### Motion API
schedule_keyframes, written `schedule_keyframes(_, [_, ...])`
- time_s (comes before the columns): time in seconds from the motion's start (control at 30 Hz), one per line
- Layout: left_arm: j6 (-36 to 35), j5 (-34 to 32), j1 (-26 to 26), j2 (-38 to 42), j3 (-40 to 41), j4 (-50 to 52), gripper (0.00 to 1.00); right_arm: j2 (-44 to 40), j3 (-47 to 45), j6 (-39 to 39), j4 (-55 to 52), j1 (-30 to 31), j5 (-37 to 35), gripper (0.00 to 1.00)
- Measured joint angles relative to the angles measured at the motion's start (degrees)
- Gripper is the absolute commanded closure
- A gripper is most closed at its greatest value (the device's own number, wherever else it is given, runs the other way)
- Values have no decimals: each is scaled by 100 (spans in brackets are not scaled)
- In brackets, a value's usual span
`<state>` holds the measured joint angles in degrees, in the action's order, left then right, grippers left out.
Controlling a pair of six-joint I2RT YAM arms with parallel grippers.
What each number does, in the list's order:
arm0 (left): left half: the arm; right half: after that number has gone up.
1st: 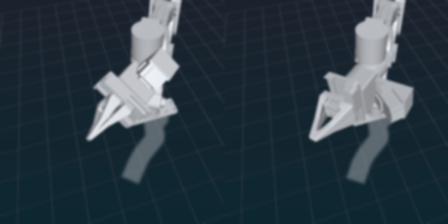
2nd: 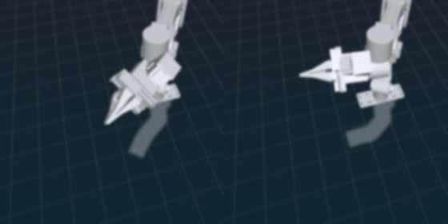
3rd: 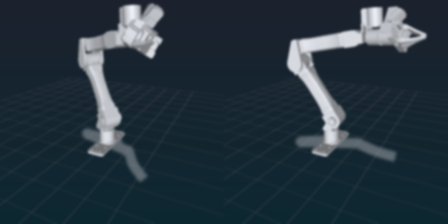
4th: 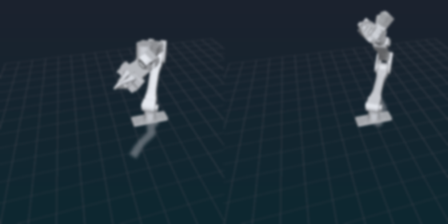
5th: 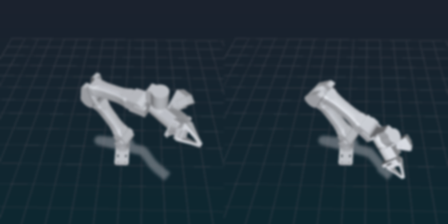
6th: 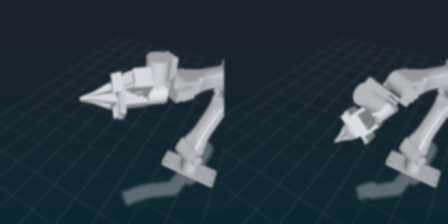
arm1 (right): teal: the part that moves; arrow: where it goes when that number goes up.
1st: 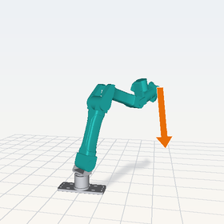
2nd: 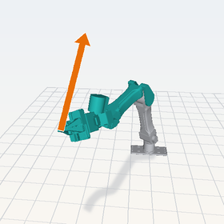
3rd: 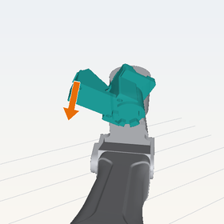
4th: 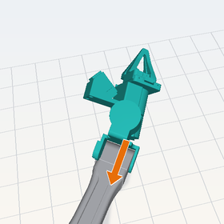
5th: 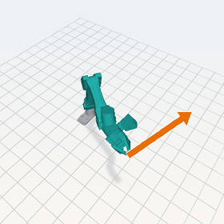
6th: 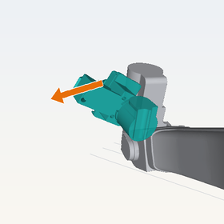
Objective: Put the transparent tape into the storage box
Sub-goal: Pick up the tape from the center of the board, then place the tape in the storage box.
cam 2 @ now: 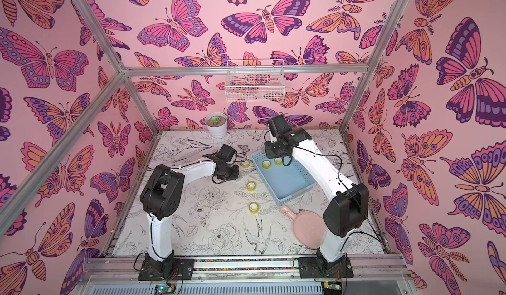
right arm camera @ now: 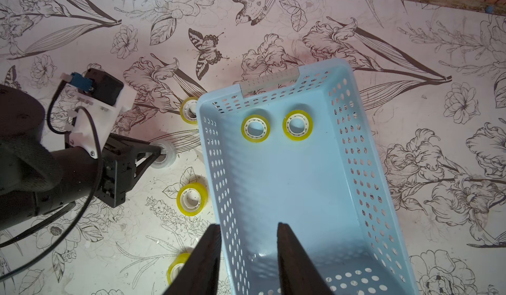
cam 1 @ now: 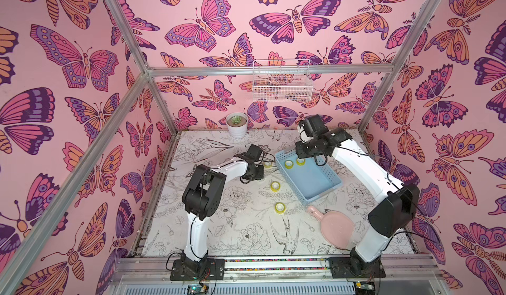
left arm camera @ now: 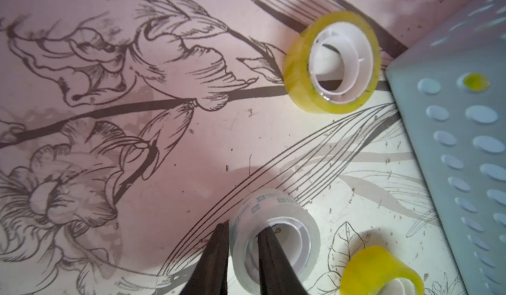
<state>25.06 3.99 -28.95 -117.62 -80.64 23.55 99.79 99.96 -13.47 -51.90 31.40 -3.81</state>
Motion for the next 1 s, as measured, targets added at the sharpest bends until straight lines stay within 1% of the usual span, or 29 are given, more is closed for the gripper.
schedule_keyframes(0.07, [-15, -52, -13, 17, -2, 7, 95, -2, -7, -2, 2, 0, -2, 61])
schedule_keyframes(0.17, [7, -149, -35, 31, 2, 4, 100, -2, -13, -2, 2, 0, -2, 62])
schedule_keyframes(0.4, [-85, -520, -59, 221, 46, 291, 100, -9, -57, -4, 4, 0, -9, 62])
schedule_keyframes(0.57, [-306, -809, -59, 807, -48, 647, 100, -175, -133, -59, 15, 0, -195, 61])
schedule_keyframes(0.7, [-520, -866, -59, 1287, -518, 807, 100, -531, -299, -173, 92, 0, -396, 58])
schedule_keyframes(0.73, [-566, -861, -66, 1349, -682, 822, 100, -627, -345, -195, 129, 0, -448, 57])
schedule_keyframes(0.8, [-675, -848, -83, 1410, -1040, 817, 100, -846, -439, -275, 190, -2, -546, 43])
schedule_keyframes(0.83, [-732, -848, -114, 1412, -1250, 817, 100, -968, -481, -308, 208, -2, -605, 39])
schedule_keyframes(1.0, [-992, -741, -474, 1200, -2096, 957, 100, -1458, -708, -411, 323, -4, -855, 36])
